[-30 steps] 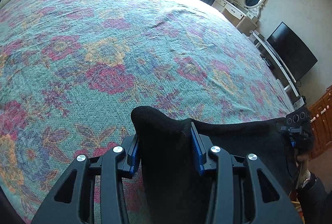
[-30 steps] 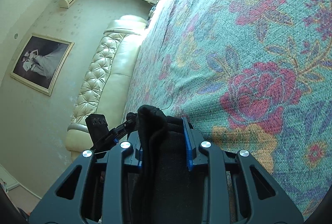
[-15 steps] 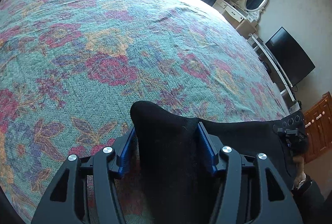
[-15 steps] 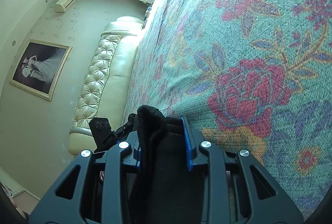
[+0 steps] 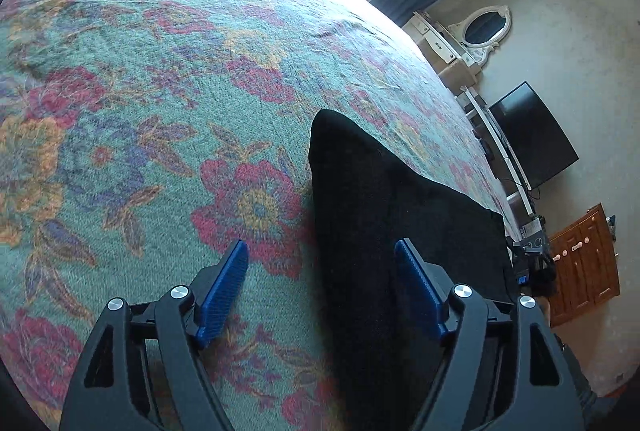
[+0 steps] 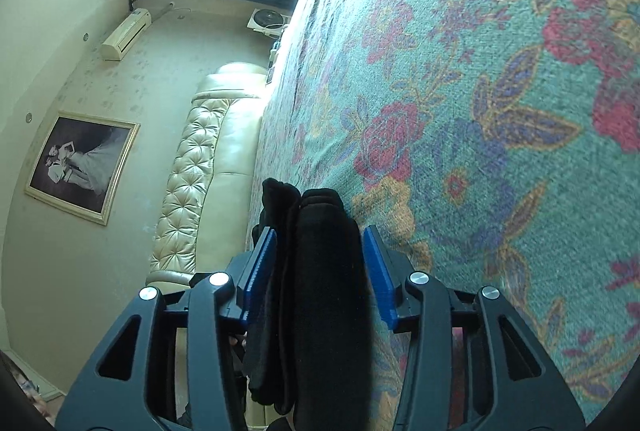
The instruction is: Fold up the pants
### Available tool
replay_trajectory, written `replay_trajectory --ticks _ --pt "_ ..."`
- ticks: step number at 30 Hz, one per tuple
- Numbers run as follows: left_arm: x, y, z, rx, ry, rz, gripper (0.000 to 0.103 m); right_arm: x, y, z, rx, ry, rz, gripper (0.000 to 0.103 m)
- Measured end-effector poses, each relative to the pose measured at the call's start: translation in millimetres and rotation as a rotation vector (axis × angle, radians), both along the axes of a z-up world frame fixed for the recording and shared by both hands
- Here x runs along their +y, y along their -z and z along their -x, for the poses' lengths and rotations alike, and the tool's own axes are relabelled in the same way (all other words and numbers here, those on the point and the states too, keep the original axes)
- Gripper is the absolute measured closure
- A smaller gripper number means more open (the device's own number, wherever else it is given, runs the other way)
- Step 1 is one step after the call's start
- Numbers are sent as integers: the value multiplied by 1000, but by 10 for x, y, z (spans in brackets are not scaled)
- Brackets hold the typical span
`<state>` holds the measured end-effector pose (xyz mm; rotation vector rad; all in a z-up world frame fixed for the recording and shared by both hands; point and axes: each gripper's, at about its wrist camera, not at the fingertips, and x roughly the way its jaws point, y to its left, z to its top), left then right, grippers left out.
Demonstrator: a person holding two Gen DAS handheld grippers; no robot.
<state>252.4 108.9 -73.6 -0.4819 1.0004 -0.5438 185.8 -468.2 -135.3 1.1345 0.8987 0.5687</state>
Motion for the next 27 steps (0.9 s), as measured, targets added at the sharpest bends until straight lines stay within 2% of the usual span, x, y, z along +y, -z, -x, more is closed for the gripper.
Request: replay_trajectory --ticks 5,8,10,14,17,21,25,26,27 --pt "109 37 499 40 -33 85 26 35 -36 520 23 -15 -16 43" --pt "66 28 770 49 -36 92 25 184 -46 743 32 -51 -21 40" --pt "32 27 909 65 -37 108 24 294 -69 813 31 -66 -24 36" --pt "-51 32 1101 90 -39 131 23 403 -133 810 22 -53 -10 20" --pt "-146 35 1135 117 -32 166 23 499 -177 774 30 -55 15 15" --pt "-268 100 1124 155 -20 236 22 612 -210 778 25 -74 74 15" --pt "-317 101 1109 145 -37 214 22 712 -241 773 40 -100 151 19" --pt "-316 99 1106 141 -38 211 22 731 -232 771 54 -102 187 30" --pt "-322 98 1105 139 -37 207 22 745 -206 779 71 -101 210 45"
